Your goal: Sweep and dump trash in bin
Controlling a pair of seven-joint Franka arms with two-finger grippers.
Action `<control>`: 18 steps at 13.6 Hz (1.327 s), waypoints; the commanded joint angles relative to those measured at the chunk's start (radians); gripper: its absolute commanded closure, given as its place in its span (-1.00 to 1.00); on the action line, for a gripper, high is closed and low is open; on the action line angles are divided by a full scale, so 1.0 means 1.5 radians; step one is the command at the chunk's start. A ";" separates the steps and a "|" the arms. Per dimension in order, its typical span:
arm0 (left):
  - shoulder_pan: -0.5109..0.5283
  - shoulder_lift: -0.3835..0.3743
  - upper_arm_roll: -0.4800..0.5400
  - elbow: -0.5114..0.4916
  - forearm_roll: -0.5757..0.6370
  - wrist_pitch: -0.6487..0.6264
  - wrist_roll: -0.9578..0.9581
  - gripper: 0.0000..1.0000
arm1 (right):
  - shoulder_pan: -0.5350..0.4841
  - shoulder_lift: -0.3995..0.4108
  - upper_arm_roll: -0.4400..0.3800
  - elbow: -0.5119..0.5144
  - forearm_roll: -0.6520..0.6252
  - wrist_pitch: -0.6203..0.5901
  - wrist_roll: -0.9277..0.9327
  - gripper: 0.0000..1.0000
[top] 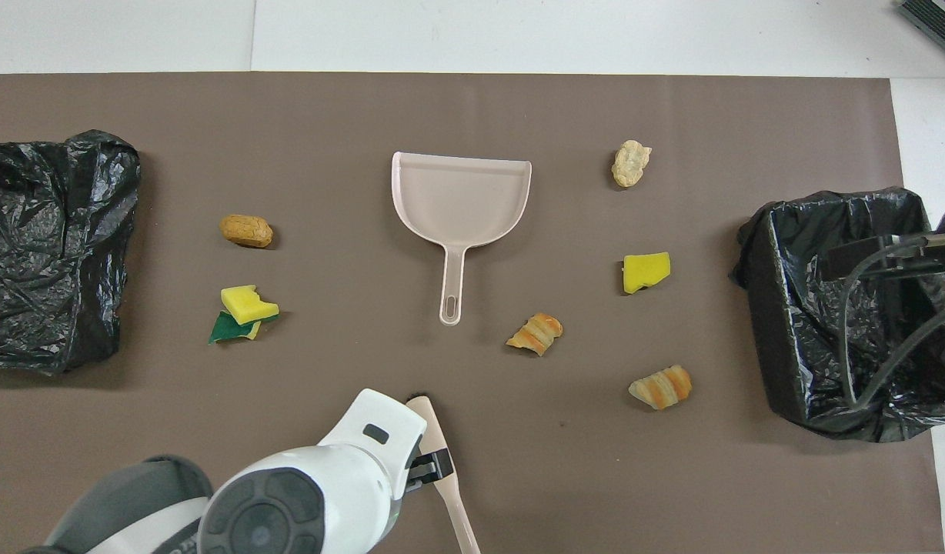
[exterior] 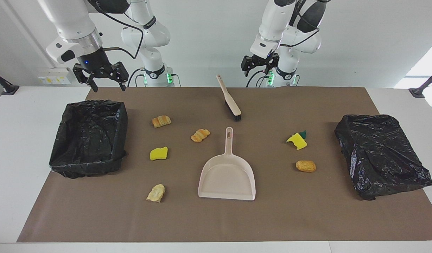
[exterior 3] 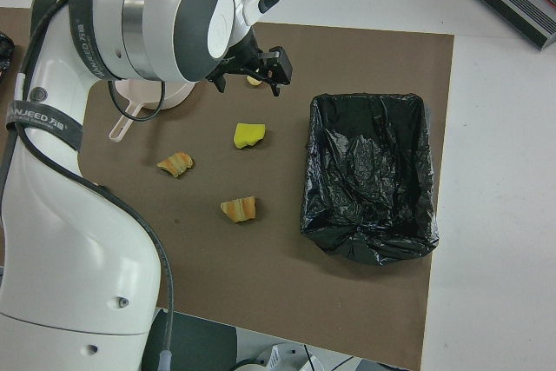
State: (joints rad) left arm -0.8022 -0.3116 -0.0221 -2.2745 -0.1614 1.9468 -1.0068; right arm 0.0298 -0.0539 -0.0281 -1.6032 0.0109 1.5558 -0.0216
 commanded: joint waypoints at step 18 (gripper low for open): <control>-0.215 0.149 0.013 -0.095 -0.009 0.179 -0.242 -0.27 | 0.004 -0.003 0.006 0.000 0.002 -0.017 0.013 -1.00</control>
State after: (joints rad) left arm -1.1127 -0.0796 -0.0157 -2.4129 -0.1622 2.2055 -1.3663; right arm 0.0332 -0.0539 -0.0285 -1.6032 0.0114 1.5489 -0.0216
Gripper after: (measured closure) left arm 0.229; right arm 0.000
